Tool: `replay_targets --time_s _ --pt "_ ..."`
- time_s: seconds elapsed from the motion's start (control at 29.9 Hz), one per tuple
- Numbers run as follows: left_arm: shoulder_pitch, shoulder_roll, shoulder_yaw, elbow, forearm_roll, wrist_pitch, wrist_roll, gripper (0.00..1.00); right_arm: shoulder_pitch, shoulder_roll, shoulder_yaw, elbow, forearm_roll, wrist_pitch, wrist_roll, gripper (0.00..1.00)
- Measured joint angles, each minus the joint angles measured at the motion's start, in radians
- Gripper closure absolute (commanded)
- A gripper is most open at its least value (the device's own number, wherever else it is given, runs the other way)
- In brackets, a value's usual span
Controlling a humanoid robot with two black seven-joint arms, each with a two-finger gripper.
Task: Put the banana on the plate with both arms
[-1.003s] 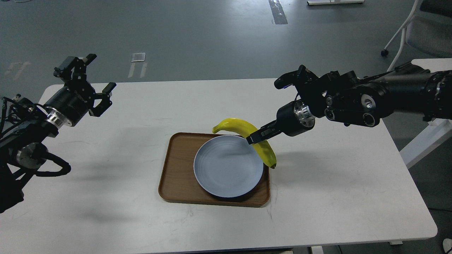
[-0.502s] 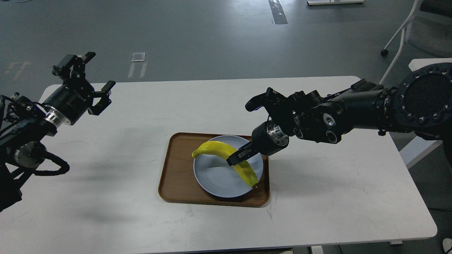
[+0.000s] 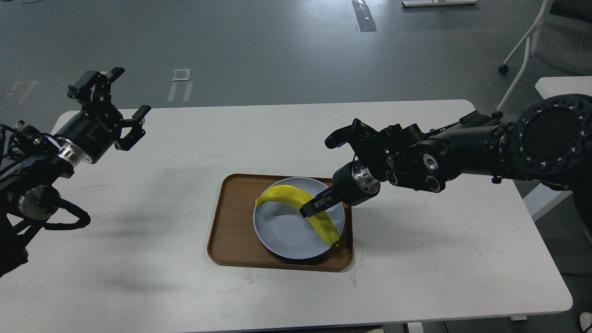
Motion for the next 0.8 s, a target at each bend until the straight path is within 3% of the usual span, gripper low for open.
replay_targets --time_s 0.17,0.2,0.27,0.33,0.5,0.67,0.8 --pt "0.000 0.000 0.000 0.000 0.000 0.000 0.000 0.02 0.000 0.000 0.001 -0.004 0.000 -0.001 0.000 0.30" --pt "0.000 0.001 0.000 0.000 0.000 0.000 0.000 0.02 0.000 0.000 0.002 -0.004 0.000 -0.001 0.000 0.21" --pt "0.000 0.002 0.000 0.000 0.000 0.000 0.000 0.02 -0.001 0.000 0.003 -0.005 0.003 -0.001 0.000 0.17" --pt "0.000 0.002 0.000 0.000 0.000 0.000 0.000 0.02 0.000 0.000 0.005 -0.005 0.021 -0.001 0.000 0.04" --pt "0.000 0.006 -0.002 0.000 0.000 0.000 0.000 0.02 0.005 -0.042 0.027 -0.009 0.068 -0.001 0.000 0.03" --pt "0.002 0.009 -0.002 0.000 0.001 0.000 0.000 0.02 -0.016 -0.217 0.187 -0.022 0.124 -0.001 0.000 0.03" --pt "0.004 0.002 -0.002 0.000 0.002 0.000 0.000 0.02 -0.154 -0.372 0.424 -0.018 0.184 -0.001 0.000 0.03"
